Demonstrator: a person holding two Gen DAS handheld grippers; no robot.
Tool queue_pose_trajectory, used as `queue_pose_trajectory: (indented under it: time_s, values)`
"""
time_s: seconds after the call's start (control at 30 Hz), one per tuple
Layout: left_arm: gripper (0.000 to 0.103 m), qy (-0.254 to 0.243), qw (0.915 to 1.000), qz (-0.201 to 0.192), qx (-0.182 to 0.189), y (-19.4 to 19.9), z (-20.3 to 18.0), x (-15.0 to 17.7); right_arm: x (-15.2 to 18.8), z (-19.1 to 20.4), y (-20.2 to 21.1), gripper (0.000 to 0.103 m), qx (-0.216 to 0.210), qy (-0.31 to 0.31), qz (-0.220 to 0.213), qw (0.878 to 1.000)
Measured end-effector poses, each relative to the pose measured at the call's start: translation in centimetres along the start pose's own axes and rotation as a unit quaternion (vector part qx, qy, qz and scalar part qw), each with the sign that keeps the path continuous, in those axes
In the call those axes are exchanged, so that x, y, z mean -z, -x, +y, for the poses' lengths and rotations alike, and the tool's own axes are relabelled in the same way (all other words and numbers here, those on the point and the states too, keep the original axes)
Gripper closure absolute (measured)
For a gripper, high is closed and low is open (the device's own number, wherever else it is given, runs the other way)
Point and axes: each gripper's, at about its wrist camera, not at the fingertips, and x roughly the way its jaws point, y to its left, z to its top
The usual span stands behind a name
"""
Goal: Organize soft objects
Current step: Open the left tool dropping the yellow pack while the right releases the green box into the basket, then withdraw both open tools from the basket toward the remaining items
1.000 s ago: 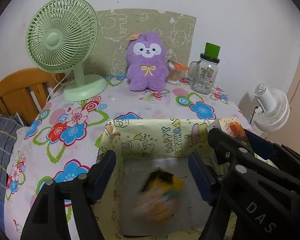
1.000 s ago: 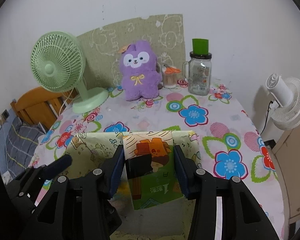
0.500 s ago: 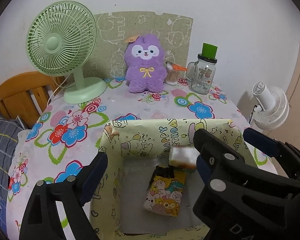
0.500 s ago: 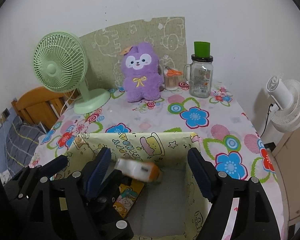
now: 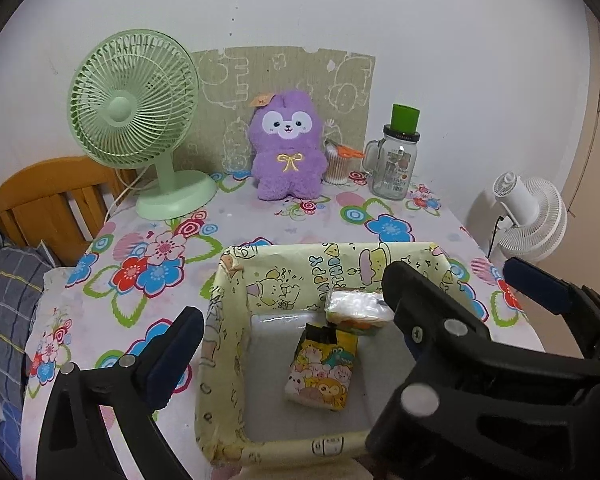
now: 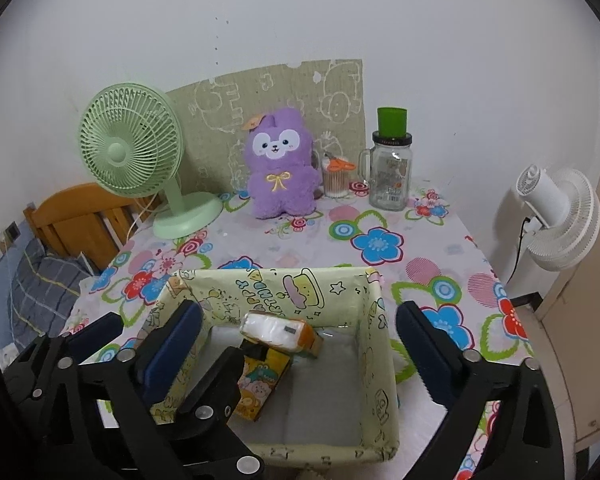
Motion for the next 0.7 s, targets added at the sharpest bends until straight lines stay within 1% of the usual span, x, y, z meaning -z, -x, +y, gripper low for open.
queue_pose_trajectory:
  time_s: [0.27, 0.7]
  values:
    - [0.000, 0.002, 1.0000, -0.006, -0.004, 2.0, -0.1, 0.6, 0.5, 0.5, 2.3, 0.001, 0.005, 0.005, -0.012, 1.000]
    - [0.000, -0.007, 0.9994, -0.033, -0.008, 5.3, -0.5, 1.6, 1.4, 0.7, 5.8, 0.001, 0.007, 0.010, -0.032, 0.999]
